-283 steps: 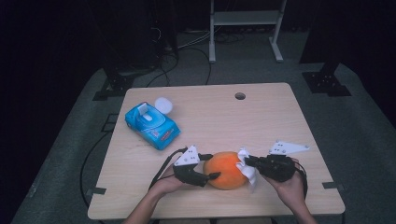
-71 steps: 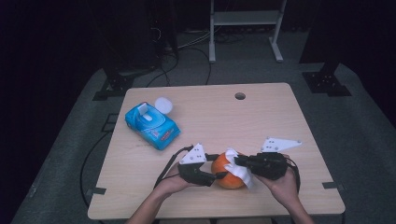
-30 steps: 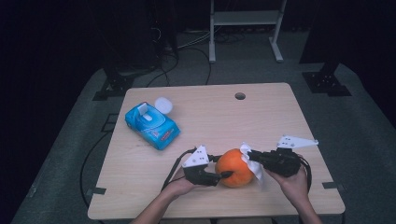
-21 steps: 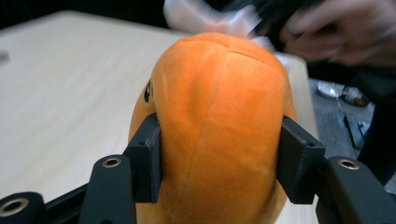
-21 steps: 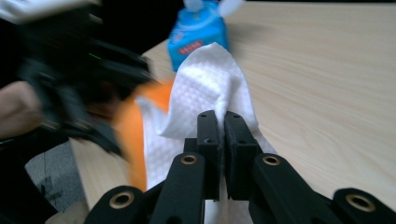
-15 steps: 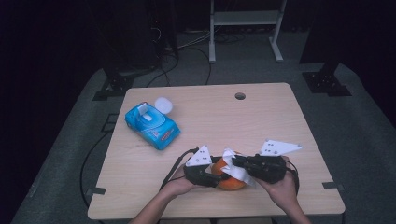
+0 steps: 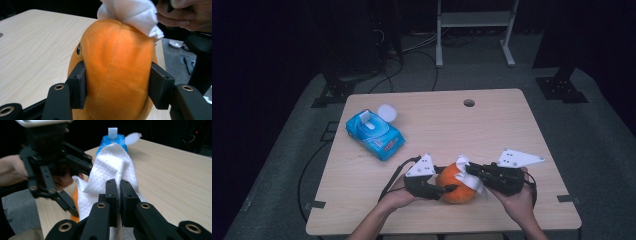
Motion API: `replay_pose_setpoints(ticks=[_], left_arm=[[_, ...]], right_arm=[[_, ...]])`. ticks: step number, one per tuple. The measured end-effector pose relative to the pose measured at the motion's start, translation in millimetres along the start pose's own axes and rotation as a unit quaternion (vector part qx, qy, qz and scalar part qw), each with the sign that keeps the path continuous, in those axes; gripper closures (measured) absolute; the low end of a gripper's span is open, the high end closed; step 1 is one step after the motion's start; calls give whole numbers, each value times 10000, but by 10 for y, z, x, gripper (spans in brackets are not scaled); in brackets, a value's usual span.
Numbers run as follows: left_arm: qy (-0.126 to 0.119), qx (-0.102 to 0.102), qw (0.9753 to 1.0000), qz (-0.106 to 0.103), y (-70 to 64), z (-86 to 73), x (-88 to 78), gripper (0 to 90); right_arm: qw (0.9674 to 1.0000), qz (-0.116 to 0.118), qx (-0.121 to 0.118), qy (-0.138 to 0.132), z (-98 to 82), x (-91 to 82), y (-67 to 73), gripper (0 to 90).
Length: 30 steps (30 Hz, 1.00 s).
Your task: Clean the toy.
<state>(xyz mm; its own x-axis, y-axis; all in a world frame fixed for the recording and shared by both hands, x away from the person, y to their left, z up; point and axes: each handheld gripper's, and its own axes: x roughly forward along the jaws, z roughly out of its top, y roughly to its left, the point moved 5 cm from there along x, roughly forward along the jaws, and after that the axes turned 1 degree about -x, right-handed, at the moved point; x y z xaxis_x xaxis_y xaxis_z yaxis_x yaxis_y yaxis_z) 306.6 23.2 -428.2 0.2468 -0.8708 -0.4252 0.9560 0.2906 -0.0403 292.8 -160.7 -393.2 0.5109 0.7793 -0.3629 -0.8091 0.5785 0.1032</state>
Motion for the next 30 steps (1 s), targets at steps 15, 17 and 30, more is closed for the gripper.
replay_pose_setpoints(ticks=[15,17,30], left_arm=[[-187,35,9998,-43,-26,-87,147,247],[-250,-13,9997,-67,-11,-95,159,220],[-215,34,9996,-191,-61,-119,178,360]], right_arm=[[9993,267,-95,224,-72,145,64,851],[9992,322,-55,215,-86,127,44,851],[9996,7,81,267,-113,88,-80,850]])
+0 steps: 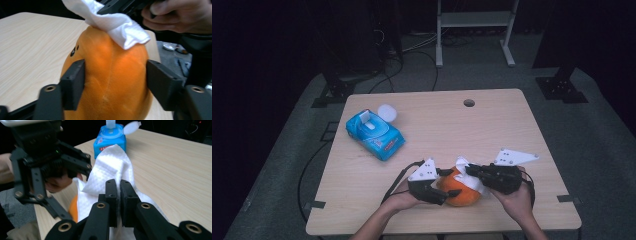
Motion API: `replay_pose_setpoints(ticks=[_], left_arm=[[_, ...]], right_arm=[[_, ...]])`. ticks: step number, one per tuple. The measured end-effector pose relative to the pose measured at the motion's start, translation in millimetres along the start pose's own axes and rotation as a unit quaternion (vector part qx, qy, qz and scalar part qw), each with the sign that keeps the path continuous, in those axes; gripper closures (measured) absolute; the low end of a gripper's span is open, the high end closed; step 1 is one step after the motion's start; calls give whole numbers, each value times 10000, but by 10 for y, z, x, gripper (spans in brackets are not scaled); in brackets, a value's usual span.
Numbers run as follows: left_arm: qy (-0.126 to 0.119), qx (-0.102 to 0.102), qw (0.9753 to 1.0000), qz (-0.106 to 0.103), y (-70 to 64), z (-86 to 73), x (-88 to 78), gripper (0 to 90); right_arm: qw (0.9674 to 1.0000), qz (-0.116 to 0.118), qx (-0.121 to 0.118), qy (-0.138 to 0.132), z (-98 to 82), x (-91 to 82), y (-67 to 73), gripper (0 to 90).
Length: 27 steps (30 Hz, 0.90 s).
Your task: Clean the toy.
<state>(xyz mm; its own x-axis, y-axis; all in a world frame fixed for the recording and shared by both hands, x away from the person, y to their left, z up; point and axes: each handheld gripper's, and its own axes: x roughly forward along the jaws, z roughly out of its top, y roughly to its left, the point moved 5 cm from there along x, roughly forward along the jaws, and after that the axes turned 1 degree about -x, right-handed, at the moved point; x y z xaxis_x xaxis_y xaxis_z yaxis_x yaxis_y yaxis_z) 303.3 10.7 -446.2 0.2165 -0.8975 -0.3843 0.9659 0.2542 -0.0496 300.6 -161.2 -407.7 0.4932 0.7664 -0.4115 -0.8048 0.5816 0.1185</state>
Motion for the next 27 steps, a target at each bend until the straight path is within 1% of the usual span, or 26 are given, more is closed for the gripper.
replay_pose_setpoints(ticks=[2,4,5,6,7,8,9,10,11,13,15,17,18,20,21,23,25,26,27], left_arm=[[-3,24,10000,-3,-24,6,25,374],[32,131,9999,-2,-58,19,51,373],[40,182,9998,3,-71,22,58,372],[62,198,9998,15,-74,17,55,371],[55,184,9998,10,-71,13,51,372],[40,161,9999,9,-70,9,48,373],[28,152,9999,10,-68,5,45,373],[18,157,9999,15,-65,3,45,374],[11,145,9999,24,-62,3,43,373],[-11,137,9999,37,-43,-1,42,371],[-18,128,9999,62,-24,-4,38,365],[-40,73,9999,92,-4,-8,26,362],[-32,65,9999,97,5,-12,21,361],[-14,68,9999,100,8,-19,27,356],[-21,56,9999,116,4,-22,38,357],[-49,36,9998,164,15,-31,49,356],[-75,-17,9998,201,35,-32,40,356],[-59,-26,9998,213,49,-35,27,357],[-75,-49,9997,205,55,-39,20,357]], right_arm=[[9999,32,-122,-44,47,0,71,850],[9994,232,-247,-37,101,39,224,850],[9989,279,-378,2,111,76,284,850],[9985,232,-483,72,110,111,322,850],[9985,138,-506,155,97,140,329,850],[9987,94,-483,165,90,145,305,850],[9991,30,-401,164,82,142,270,850],[9994,-86,-296,144,68,121,191,850],[9996,-152,-214,134,53,93,125,850],[9997,-222,-15,83,19,30,9,850],[9994,-311,97,67,-20,-33,-84,851],[9988,-439,174,91,-61,-88,-161,851],[9987,-449,210,100,-83,-105,-184,851],[9989,-351,294,61,-102,-120,-173,851],[9991,-322,282,54,-97,-116,-148,852],[9997,-167,181,2,-52,-92,-37,852],[10000,-27,18,-24,-9,-64,52,852],[10000,40,-44,-31,1,-52,86,851],[9999,48,-102,0,1,-43,104,851]])
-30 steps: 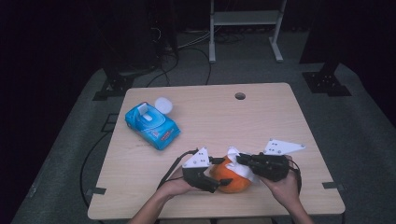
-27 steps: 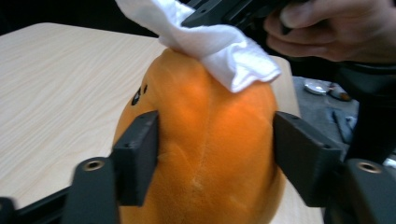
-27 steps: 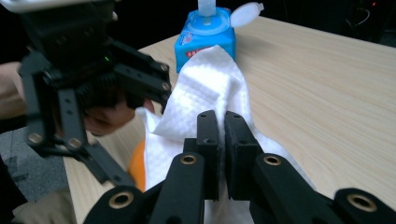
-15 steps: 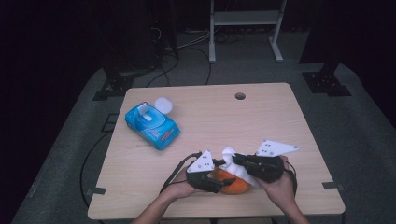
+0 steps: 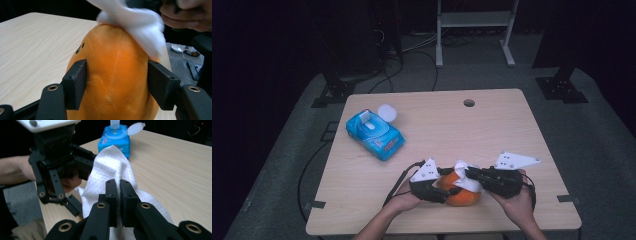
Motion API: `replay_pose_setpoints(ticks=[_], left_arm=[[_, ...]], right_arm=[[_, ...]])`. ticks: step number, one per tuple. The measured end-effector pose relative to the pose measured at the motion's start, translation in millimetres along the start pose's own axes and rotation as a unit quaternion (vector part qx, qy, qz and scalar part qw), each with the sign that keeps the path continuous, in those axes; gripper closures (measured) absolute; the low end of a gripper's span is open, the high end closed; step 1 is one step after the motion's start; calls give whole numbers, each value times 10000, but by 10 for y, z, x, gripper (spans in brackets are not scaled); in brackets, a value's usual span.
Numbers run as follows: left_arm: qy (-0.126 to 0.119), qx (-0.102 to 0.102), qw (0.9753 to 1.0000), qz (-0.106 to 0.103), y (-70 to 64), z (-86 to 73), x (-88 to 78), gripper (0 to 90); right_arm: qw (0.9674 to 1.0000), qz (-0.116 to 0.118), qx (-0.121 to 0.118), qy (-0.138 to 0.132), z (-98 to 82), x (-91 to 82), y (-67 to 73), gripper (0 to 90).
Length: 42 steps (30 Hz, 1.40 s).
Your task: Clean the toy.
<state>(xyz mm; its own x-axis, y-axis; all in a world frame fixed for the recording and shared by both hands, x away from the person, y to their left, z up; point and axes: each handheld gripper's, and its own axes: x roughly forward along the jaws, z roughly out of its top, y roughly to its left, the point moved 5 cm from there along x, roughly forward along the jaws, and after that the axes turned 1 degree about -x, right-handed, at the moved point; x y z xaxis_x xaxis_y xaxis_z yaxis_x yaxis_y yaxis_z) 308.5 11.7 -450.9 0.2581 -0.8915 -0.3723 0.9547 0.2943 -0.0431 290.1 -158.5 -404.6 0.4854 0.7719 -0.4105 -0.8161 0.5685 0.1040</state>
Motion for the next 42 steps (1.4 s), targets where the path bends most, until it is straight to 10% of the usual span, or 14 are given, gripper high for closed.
replay_pose_setpoints(ticks=[8,17,25,33,42], left_arm=[[-39,-214,9998,39,94,-27,-52,353],[-9,-232,9997,105,131,-36,-71,342],[-56,-441,9989,125,207,-58,-100,346],[-91,-387,9990,218,178,-52,-64,339],[-104,-410,9988,239,174,-38,-42,345]], right_arm=[[9981,-451,383,198,-194,-88,-356,851],[9995,-122,274,76,-84,-40,-170,852],[9960,-215,831,250,-261,-17,-444,851],[9995,272,174,-1,12,62,-51,847],[9995,28,305,-12,-48,12,-169,853]])
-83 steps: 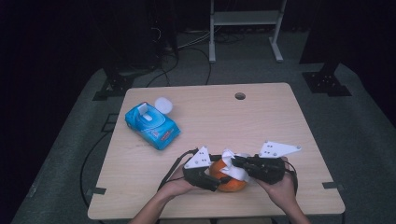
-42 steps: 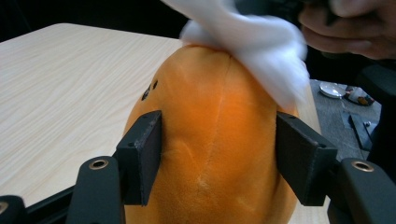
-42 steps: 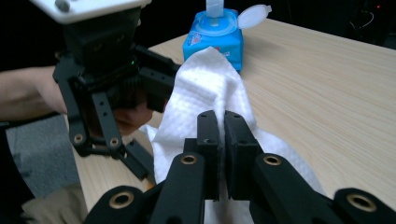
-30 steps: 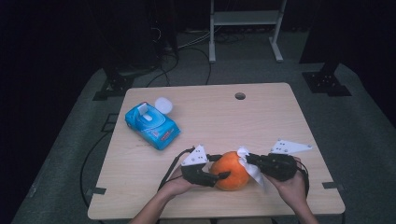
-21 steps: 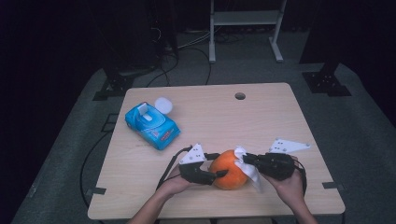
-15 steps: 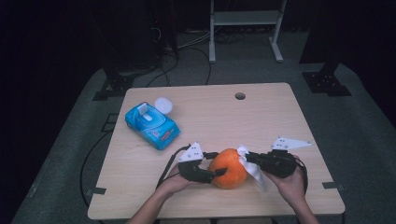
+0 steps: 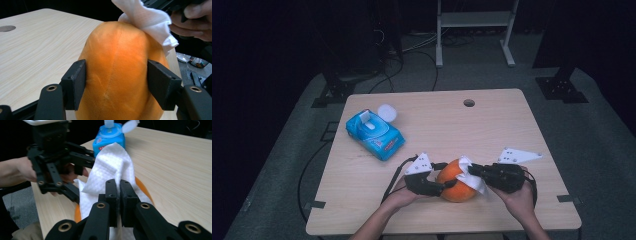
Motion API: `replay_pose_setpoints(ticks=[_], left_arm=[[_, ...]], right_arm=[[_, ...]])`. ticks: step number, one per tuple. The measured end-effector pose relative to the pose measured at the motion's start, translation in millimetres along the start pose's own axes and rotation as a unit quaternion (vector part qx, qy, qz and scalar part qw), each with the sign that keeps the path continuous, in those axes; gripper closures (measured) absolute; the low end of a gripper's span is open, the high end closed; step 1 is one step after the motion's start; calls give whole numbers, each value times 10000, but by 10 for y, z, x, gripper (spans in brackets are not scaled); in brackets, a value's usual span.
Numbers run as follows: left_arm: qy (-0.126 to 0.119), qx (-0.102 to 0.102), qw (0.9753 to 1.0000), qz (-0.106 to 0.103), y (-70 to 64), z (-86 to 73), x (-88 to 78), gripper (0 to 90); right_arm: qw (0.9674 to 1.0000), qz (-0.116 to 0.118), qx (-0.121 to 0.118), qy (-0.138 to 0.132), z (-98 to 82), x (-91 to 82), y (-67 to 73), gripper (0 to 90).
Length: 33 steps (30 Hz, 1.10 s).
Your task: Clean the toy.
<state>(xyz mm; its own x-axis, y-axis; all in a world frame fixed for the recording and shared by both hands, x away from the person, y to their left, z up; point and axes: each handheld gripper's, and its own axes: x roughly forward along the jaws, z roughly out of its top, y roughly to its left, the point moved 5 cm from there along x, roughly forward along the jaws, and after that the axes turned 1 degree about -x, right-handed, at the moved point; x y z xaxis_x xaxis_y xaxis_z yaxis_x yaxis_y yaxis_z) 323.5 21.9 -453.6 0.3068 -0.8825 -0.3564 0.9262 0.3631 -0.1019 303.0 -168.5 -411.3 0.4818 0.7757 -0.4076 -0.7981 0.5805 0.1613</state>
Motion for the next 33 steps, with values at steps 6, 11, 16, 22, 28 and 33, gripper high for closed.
replay_pose_setpoints(ticks=[6,11,16,22,28,33], left_arm=[[16,0,10000,-52,-25,-6,-9,352],[4,58,9999,-89,-88,16,43,356],[-10,55,9999,-95,-101,8,62,353],[4,172,9998,-107,-181,19,95,351],[11,257,9996,-154,-199,24,106,352],[5,237,9996,-167,-218,17,124,347]], right_arm=[[9992,74,-367,132,38,65,152,853],[9987,-430,-223,148,8,3,-48,853],[9984,-473,-287,106,41,-3,1,852],[9978,-166,-616,166,99,129,227,849],[9988,-391,-252,136,67,41,5,853],[9989,-262,-360,123,78,66,138,853]])
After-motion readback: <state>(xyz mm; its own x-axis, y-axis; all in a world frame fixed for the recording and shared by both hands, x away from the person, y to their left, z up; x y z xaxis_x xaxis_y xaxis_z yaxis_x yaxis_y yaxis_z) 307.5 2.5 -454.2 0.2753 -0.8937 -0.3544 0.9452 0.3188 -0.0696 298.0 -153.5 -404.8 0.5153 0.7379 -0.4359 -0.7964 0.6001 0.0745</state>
